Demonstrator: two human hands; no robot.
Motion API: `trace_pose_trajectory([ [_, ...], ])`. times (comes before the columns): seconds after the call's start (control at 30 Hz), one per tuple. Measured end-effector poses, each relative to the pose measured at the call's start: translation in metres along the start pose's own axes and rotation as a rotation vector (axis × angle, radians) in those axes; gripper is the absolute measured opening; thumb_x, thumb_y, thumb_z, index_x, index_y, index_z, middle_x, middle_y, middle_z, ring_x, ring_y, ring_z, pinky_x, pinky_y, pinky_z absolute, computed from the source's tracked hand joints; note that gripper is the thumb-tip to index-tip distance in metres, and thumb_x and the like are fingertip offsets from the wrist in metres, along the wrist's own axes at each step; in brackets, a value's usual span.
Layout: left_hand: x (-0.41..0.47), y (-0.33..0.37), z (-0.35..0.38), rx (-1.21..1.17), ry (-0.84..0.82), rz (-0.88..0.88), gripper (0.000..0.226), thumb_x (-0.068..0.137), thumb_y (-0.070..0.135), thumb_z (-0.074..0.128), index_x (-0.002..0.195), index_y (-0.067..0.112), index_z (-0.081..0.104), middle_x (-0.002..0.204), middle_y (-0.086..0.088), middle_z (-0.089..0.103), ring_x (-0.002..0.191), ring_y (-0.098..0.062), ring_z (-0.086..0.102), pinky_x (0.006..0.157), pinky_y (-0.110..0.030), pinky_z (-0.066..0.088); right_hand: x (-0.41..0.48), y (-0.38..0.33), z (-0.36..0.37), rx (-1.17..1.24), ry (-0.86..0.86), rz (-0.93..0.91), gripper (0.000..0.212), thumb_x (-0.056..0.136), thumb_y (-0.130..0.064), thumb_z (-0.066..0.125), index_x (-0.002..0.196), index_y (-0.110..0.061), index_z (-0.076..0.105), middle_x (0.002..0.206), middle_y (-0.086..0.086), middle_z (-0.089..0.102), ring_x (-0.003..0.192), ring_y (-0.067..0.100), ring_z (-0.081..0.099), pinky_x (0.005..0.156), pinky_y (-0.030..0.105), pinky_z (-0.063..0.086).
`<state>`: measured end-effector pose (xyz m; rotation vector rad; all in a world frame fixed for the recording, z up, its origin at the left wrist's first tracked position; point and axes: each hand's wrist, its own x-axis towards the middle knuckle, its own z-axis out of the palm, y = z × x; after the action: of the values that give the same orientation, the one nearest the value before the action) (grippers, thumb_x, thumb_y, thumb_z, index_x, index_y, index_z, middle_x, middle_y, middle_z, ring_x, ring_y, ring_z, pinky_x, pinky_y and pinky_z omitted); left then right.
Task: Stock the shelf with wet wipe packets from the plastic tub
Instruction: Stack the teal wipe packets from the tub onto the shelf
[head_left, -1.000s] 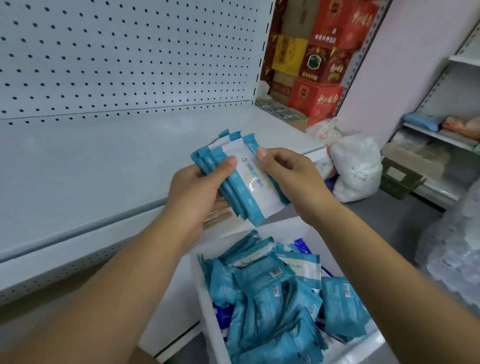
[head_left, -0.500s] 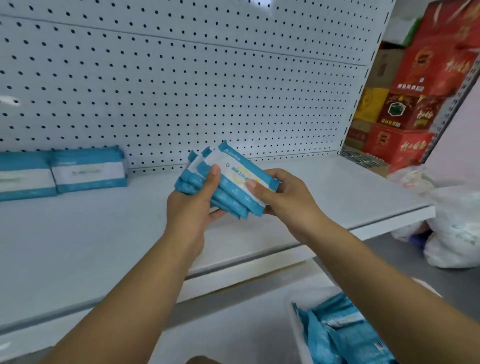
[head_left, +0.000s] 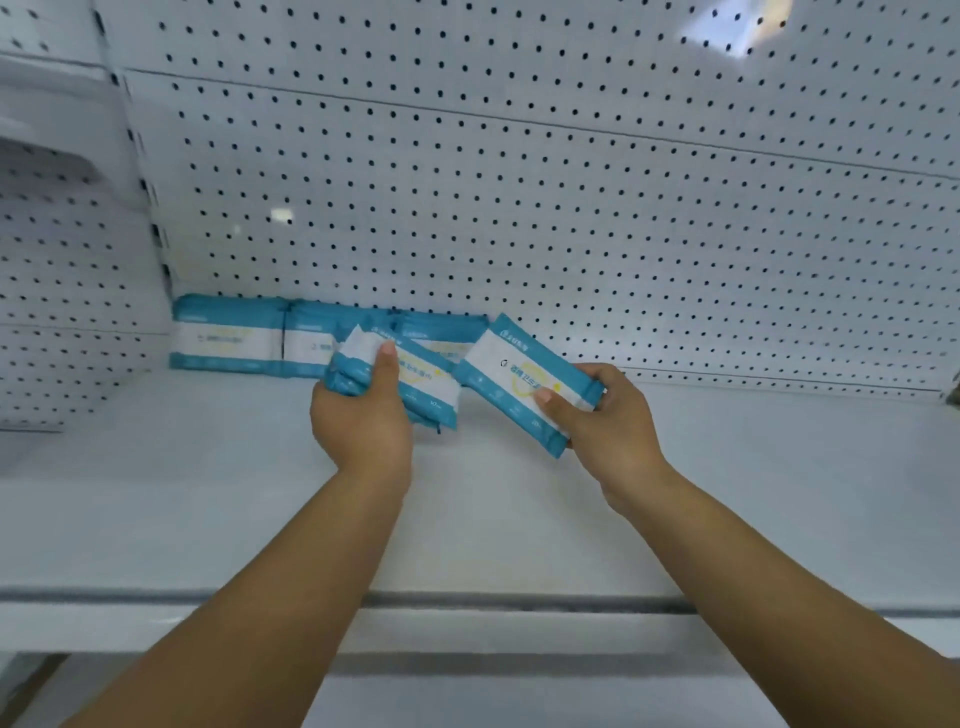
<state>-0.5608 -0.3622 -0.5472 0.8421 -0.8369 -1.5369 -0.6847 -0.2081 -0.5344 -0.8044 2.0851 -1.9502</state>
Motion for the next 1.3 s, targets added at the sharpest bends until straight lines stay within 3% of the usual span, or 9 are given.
trace_pose_trajectory([
  [0.1,0.039,0.011,-0.012,0.035,0.108,0.064,0.032,0.077,0.046,0.085,0.091,0.036,0.058,0.097,0.01,0.069,0.092,-0.017,0.072,0.081,-0.045,0.062,0.011,0.0,0.026,-0.086,0.03,-0.07,0.03,0.086,-0.02,0.079,0.106,-0.025,0.057,0.102,-0.01,0.066,0.086,0.008,0.066,0.059,0.018,0.055],
  [0.23,0.068,0.013,-0.028,-0.042,0.127,0.106,0.035,0.077,0.043,0.086,0.102,0.033,0.063,0.104,0.008,0.073,0.092,-0.015,0.074,0.08,-0.045,0.063,0.032,0.007,0.058,-0.19,0.056,-0.133,0.031,0.087,-0.021,0.078,0.109,-0.021,0.056,0.106,-0.003,0.067,0.091,0.016,0.065,0.075,0.031,0.057],
  [0.33,0.067,0.012,-0.029,-0.137,0.053,0.099,0.04,0.084,0.031,0.083,0.118,0.026,0.064,0.11,0.006,0.073,0.092,-0.011,0.075,0.076,-0.041,0.064,0.046,0.007,0.077,-0.222,0.034,-0.166,0.027,0.089,-0.017,0.075,0.108,-0.017,0.056,0.099,-0.006,0.062,0.083,0.01,0.06,0.06,0.01,0.047],
  [0.4,0.066,0.012,-0.03,-0.18,0.055,0.099,0.043,0.085,0.029,0.082,0.123,0.023,0.064,0.112,0.005,0.073,0.093,-0.01,0.075,0.076,-0.042,0.064,0.056,0.005,0.088,-0.24,0.021,-0.187,0.026,0.091,-0.014,0.072,0.109,-0.016,0.053,0.093,-0.012,0.056,0.078,0.002,0.055,0.055,0.004,0.041],
  [0.63,0.08,0.01,-0.034,-0.199,0.204,0.123,0.025,0.085,0.036,0.081,0.1,0.038,0.061,0.106,0.01,0.072,0.093,-0.009,0.073,0.083,-0.043,0.062,0.085,0.001,0.108,-0.238,-0.047,-0.204,0.019,0.096,-0.018,0.066,0.108,-0.019,0.051,0.107,-0.004,0.059,0.092,0.011,0.059,0.056,0.005,0.044],
  [0.87,0.091,0.003,-0.034,-0.144,0.21,0.136,0.027,0.082,0.039,0.083,0.096,0.039,0.06,0.104,0.01,0.072,0.092,-0.011,0.074,0.083,-0.044,0.062,0.079,0.035,0.107,-0.251,-0.099,-0.225,0.023,0.094,-0.015,0.068,0.113,-0.017,0.055,0.107,-0.002,0.064,0.086,-0.007,0.056,0.063,-0.001,0.04],
  [1.03,0.091,0.0,-0.033,-0.08,0.177,0.137,0.028,0.081,0.04,0.083,0.097,0.04,0.059,0.106,0.01,0.072,0.093,-0.012,0.074,0.084,-0.044,0.062,0.086,0.041,0.104,-0.311,-0.06,-0.261,0.029,0.089,-0.019,0.075,0.107,-0.024,0.053,0.103,-0.003,0.064,0.085,0.009,0.059,0.064,0.005,0.043],
  [1.17,0.088,0.003,-0.032,-0.075,0.145,0.126,0.028,0.082,0.037,0.083,0.096,0.04,0.059,0.106,0.01,0.072,0.093,-0.012,0.074,0.085,-0.044,0.062,0.098,0.046,0.107,-0.367,0.032,-0.275,0.039,0.079,-0.03,0.083,0.101,-0.026,0.051,0.099,-0.002,0.063,0.09,0.018,0.06,0.075,0.033,0.05],
  [1.3,0.08,0.007,-0.03,-0.049,0.112,0.119,0.032,0.083,0.035,0.082,0.106,0.038,0.058,0.108,0.01,0.071,0.093,-0.01,0.073,0.084,-0.043,0.062,0.101,0.044,0.108,-0.397,0.104,-0.27,0.046,0.074,-0.035,0.087,0.097,-0.023,0.049,0.082,-0.01,0.048,0.07,0.007,0.046,0.061,0.027,0.037],
])
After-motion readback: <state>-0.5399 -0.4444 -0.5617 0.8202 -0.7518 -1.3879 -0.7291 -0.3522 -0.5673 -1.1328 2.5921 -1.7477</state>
